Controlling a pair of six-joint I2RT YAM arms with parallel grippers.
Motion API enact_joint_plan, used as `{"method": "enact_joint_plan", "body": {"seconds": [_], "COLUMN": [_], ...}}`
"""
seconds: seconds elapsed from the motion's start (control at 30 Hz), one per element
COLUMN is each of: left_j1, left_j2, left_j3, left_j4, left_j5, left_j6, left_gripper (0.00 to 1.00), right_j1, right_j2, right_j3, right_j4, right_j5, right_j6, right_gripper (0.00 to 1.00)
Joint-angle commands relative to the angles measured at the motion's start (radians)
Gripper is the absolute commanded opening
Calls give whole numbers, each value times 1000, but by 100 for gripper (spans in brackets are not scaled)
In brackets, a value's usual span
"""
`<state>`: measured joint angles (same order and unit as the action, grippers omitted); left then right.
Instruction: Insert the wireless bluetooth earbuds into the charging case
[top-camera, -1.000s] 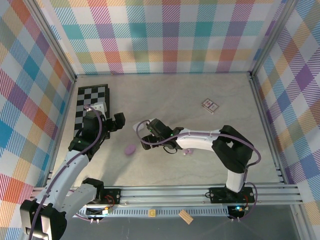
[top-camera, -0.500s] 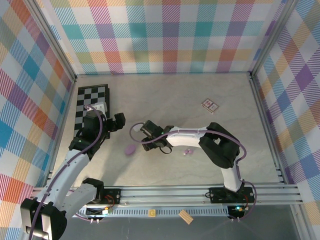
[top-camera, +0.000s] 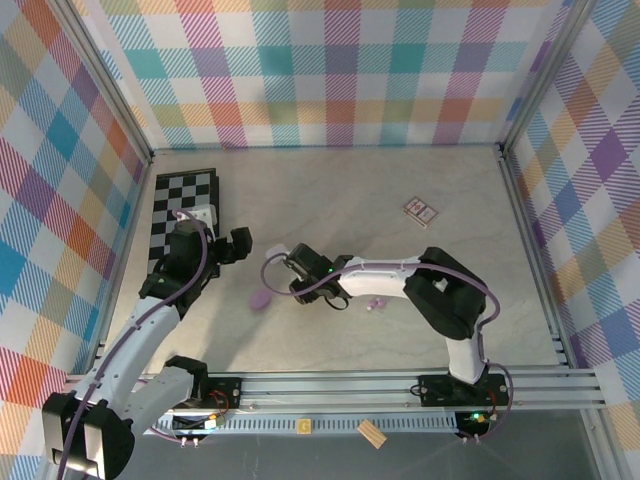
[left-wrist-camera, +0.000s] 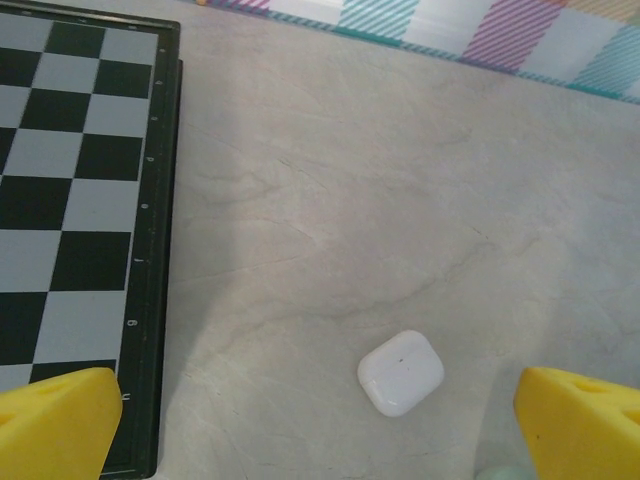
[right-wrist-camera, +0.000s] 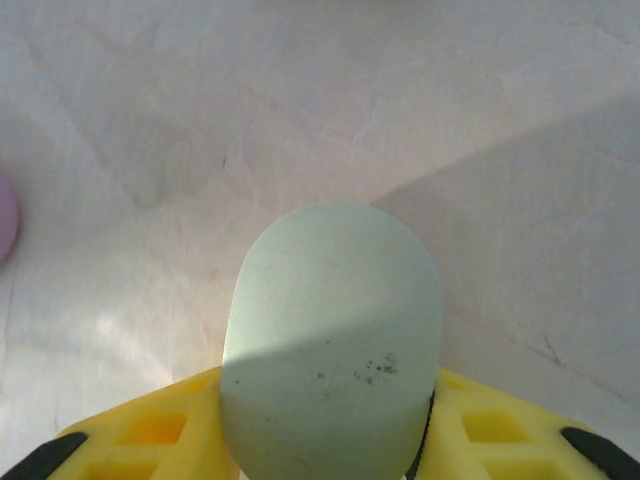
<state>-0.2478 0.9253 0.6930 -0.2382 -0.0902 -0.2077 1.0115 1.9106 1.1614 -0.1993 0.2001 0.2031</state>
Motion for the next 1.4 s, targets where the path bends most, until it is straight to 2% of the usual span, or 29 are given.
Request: {"method": "enact_joint_plan", "body": {"seconds": [0.0,0.17,0.37,0.57,0.67,0.8,0.87,1.1,1.37], "left_j1": [-6,-5,-14,-90,-172,-268,-286,-328,-365], "left_j2": [6,3,6,51,103,168,194,243,254], "left_j3": [33,36,40,-17,-24,4,-6,28,70], "left_j4": [-1,61,132,327,392,394,454,465,424], "left_j5": [101,288,525,736,793,884,957,1075,1129], "left_j6": [56,107,156,214,280,392,407,434,482], "left_gripper": [100,100,100,100,100,98,92,86,83], "right_j1": [-30,-128,-265,-340,-350,-355,-355,-355,-355], "right_j2": [-105,-242,-409,-537,-570,-594,-607,-647,-626], "right_j3": [-46,-98,-71,-11,21,57,71,88,113], "right_j4": [73,6,-172,-341,-412,-488,-519,-564,-596], "right_j5": [-101,-346,-489,-585,-612,-640,-682,-852,-918], "right_j6": [-189,-402,-512,-589,-623,-654,-668,-700,-731], "right_gripper": [39,40,38,36,37,39,38,37,37]}}
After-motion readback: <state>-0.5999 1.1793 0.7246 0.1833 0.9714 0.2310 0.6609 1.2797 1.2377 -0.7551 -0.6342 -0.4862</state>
